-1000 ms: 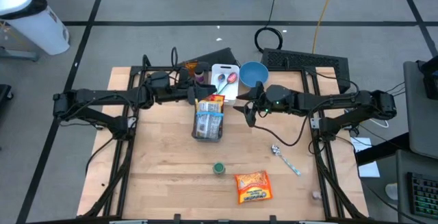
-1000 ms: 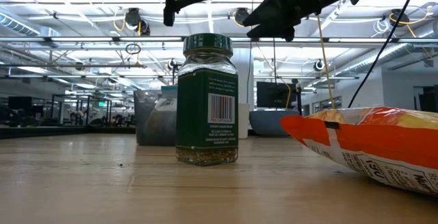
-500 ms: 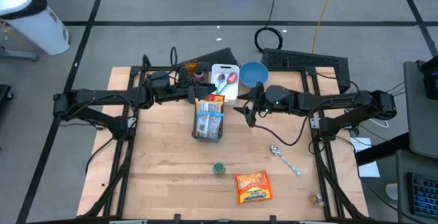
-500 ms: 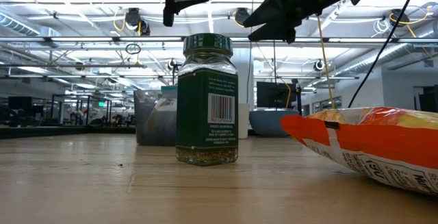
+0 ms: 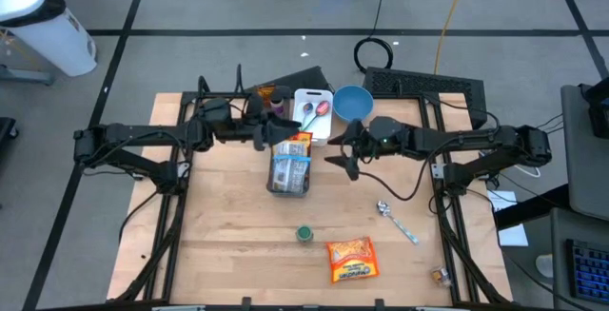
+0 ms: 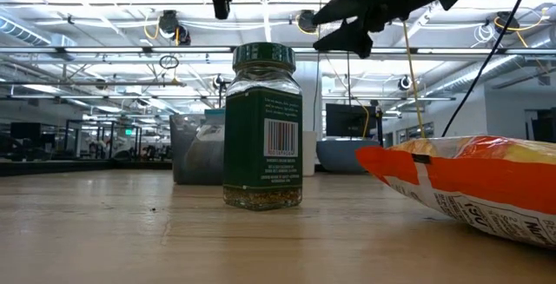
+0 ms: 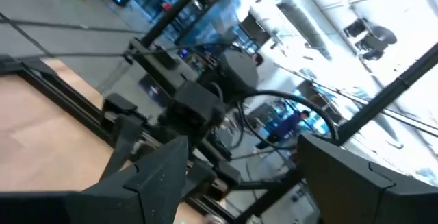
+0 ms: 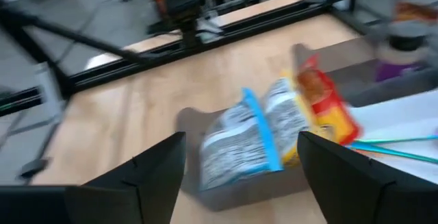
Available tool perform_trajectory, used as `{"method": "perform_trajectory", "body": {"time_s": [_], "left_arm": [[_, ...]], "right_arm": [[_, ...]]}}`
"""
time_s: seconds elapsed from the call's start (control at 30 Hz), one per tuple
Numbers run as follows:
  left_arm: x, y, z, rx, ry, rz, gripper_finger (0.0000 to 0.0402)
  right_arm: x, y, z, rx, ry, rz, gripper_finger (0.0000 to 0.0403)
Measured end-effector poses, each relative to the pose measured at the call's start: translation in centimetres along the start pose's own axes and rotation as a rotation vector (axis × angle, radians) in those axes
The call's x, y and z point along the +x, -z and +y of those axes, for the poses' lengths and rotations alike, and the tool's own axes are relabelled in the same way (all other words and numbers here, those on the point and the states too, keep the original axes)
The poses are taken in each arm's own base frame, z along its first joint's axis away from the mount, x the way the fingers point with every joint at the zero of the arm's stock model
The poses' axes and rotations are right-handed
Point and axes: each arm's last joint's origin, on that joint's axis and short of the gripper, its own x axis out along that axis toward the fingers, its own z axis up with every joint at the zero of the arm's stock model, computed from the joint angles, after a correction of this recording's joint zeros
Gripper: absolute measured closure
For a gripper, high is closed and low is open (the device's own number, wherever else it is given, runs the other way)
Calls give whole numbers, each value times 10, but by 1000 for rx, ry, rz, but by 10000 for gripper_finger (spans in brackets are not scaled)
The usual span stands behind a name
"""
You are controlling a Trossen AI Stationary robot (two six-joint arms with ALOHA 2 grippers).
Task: Pick & Place Food Item
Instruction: Put the green spice bottle into the top black bin
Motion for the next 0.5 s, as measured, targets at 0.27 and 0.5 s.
{"method": "perform_trajectory", "body": {"time_s": [0.27,0.5], "left_arm": [[9,2,-25,10,6,169,117],[3,-4,-80,257,-273,485,117]], "right_arm": [[-22,-31,16,-104,-64,-30,126],[-30,-51,33,-181,-62,-6,132]]}}
